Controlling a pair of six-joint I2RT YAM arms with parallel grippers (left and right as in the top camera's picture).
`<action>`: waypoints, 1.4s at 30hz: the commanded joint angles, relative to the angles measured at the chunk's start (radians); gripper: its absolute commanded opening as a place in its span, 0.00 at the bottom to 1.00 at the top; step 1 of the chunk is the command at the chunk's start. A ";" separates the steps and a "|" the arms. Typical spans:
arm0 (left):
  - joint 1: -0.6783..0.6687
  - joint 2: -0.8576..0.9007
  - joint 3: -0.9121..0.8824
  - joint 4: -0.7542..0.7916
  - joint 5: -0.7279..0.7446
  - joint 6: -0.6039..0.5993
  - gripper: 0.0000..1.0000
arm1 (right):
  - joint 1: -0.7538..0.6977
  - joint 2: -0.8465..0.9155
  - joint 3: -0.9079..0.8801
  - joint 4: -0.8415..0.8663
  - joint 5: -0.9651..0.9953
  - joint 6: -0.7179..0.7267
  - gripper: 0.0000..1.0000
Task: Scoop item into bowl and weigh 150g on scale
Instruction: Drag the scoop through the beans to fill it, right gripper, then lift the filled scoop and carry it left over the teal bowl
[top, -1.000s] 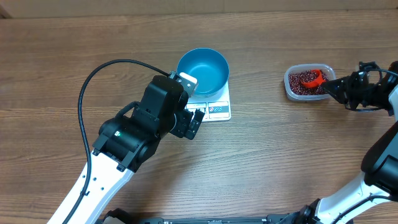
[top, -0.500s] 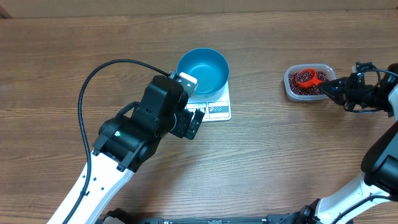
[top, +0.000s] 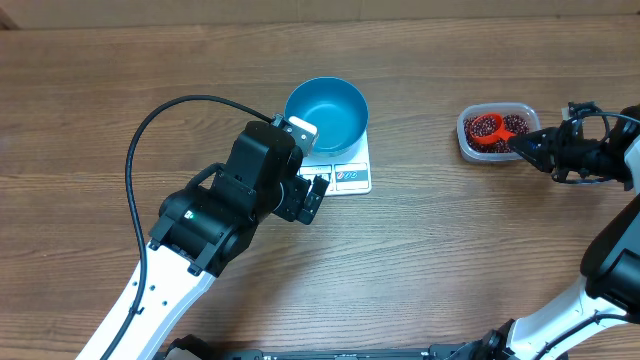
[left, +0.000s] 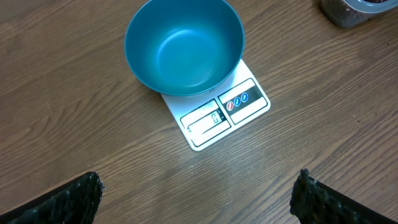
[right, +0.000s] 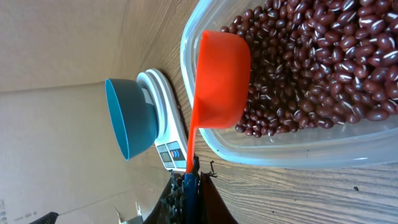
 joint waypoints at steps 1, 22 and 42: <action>0.005 0.003 0.016 0.002 0.012 0.019 1.00 | -0.001 0.013 -0.003 -0.001 -0.052 -0.055 0.04; 0.005 0.003 0.016 0.002 0.012 0.019 1.00 | 0.000 0.012 -0.003 -0.044 -0.246 -0.101 0.04; 0.006 0.003 0.016 0.002 0.012 0.019 1.00 | 0.204 0.007 0.051 -0.042 -0.451 -0.066 0.04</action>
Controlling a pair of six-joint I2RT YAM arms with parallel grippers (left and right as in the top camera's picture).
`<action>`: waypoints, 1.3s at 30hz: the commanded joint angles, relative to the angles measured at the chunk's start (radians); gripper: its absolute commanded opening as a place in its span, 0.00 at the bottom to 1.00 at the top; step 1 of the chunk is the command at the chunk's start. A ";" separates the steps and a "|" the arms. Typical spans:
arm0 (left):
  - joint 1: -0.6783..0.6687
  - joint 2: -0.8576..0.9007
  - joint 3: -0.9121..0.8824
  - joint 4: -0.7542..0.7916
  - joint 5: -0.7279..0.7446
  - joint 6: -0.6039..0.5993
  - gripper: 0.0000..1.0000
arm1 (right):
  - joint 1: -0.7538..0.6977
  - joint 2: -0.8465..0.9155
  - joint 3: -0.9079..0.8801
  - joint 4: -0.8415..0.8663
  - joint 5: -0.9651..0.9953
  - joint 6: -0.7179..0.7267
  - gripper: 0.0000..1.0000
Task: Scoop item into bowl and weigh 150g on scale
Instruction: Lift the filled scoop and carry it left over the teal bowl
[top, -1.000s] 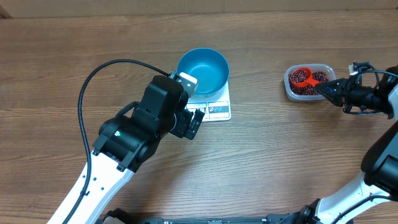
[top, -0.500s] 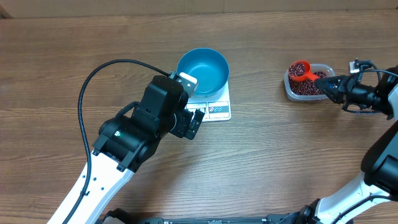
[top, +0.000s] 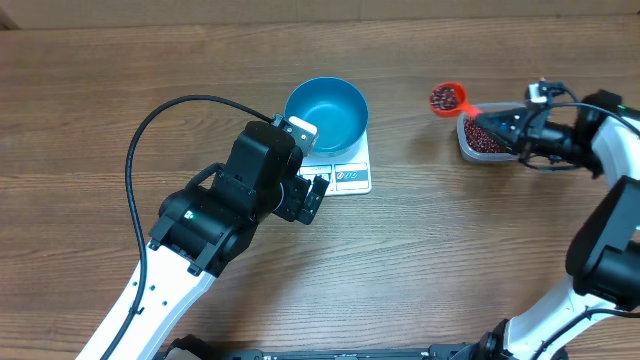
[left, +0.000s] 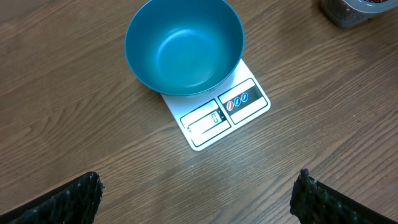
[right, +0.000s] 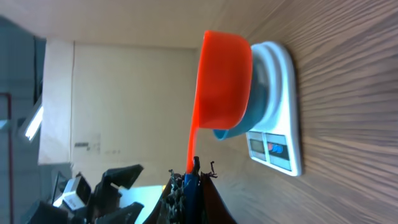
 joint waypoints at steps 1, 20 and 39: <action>0.005 0.003 0.016 0.002 0.012 0.019 1.00 | 0.053 0.006 0.056 0.005 -0.054 0.019 0.04; 0.005 0.003 0.016 0.002 0.012 0.019 0.99 | 0.378 0.005 0.204 0.274 0.187 0.355 0.04; 0.005 0.003 0.016 0.002 0.012 0.019 1.00 | 0.589 0.005 0.204 0.371 0.679 0.250 0.04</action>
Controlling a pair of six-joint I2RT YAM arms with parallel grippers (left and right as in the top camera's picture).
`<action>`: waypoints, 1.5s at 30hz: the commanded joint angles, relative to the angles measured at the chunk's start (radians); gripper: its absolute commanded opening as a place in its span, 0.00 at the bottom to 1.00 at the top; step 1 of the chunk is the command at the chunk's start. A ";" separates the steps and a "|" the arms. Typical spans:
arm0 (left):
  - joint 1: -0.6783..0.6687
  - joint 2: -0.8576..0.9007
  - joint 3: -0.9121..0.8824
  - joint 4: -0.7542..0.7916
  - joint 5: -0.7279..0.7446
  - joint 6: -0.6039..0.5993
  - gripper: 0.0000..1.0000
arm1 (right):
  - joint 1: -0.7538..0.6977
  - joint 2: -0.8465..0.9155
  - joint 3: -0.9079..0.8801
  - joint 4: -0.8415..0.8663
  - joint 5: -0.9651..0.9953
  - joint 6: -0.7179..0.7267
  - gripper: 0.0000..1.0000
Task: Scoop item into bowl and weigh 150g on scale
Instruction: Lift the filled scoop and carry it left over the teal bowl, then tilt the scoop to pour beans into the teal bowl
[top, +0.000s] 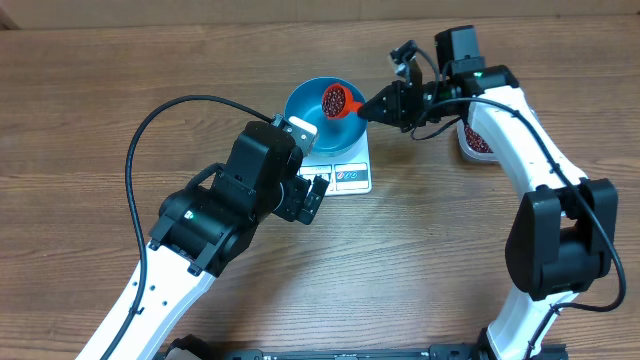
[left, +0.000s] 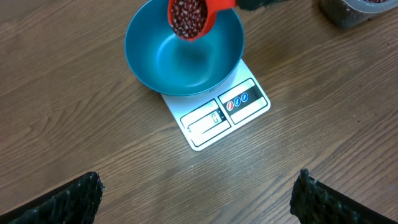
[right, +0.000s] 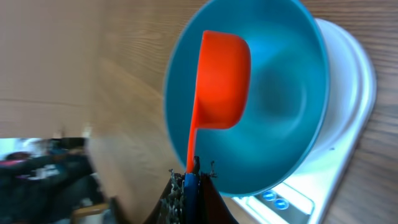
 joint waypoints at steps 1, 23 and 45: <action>0.005 0.003 0.016 0.002 0.012 0.019 1.00 | 0.024 0.005 0.029 0.009 0.141 -0.076 0.04; 0.005 0.003 0.016 0.002 0.012 0.019 1.00 | 0.243 -0.014 0.029 0.013 0.698 -0.406 0.04; 0.005 0.003 0.016 0.002 0.012 0.019 1.00 | 0.250 -0.224 0.029 0.011 0.706 -0.529 0.04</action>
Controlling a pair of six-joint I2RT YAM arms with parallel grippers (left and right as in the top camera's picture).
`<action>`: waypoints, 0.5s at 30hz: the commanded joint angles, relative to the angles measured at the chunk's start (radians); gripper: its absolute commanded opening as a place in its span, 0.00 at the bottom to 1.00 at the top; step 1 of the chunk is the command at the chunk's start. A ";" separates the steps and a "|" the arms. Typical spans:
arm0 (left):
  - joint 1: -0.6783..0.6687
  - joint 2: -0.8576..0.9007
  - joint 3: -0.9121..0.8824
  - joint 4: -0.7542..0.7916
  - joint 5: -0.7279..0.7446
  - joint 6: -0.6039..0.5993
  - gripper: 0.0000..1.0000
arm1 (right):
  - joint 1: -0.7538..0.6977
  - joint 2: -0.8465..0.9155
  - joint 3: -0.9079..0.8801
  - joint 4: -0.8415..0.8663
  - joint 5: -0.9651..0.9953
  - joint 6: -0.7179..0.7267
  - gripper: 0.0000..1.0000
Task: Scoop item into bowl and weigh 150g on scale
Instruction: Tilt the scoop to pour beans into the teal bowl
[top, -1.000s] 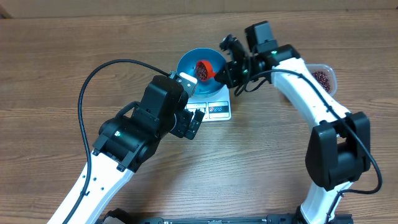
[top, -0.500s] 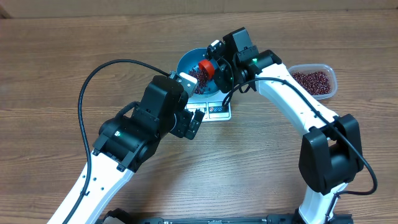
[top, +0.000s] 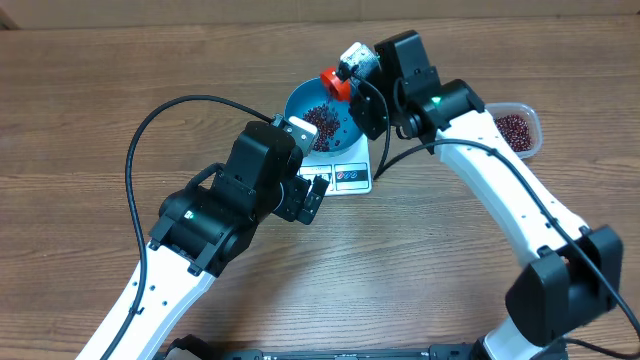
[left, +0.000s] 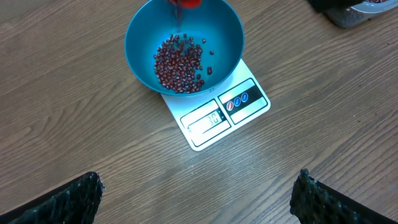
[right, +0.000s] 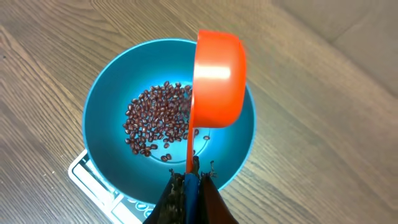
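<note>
A blue bowl (top: 326, 113) stands on the white scale (top: 350, 176) and holds a heap of red beans (left: 179, 60). My right gripper (right: 190, 177) is shut on the handle of the orange scoop (right: 217, 78), which is tipped over above the bowl (right: 169, 118) with its back toward the wrist camera. The scoop (top: 335, 84) sits over the bowl's far rim in the overhead view. My left gripper (left: 198, 196) stands open above bare table in front of the scale (left: 217, 115), its fingertips (left: 81, 190) wide apart and holding nothing. The scale's display shows digits too small to read.
A clear plastic tub of red beans (top: 515, 130) stands at the right of the table, partly behind my right arm. A black cable (top: 150, 125) loops from my left arm over the table's left side.
The scoop, then level and full of beans over the bowl, is now tipped over, and the beans lie in the bowl. The scale display now shows digits. My left gripper has not moved.
My right gripper held the scoop in the bean tub at the right. Then the filled scoop was in the air left of the tub, then over the empty bowl. Now the beans lie in the bowl. My left gripper stayed open near the scale throughout.
</note>
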 joint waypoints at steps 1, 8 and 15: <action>0.005 0.003 0.016 0.002 0.012 0.019 1.00 | 0.003 -0.041 0.027 -0.012 0.009 -0.056 0.04; 0.006 0.003 0.016 0.002 0.012 0.019 1.00 | 0.003 -0.043 0.027 -0.058 0.010 -0.162 0.04; 0.005 0.003 0.016 0.002 0.012 0.019 1.00 | 0.003 -0.043 0.027 -0.058 0.017 -0.177 0.04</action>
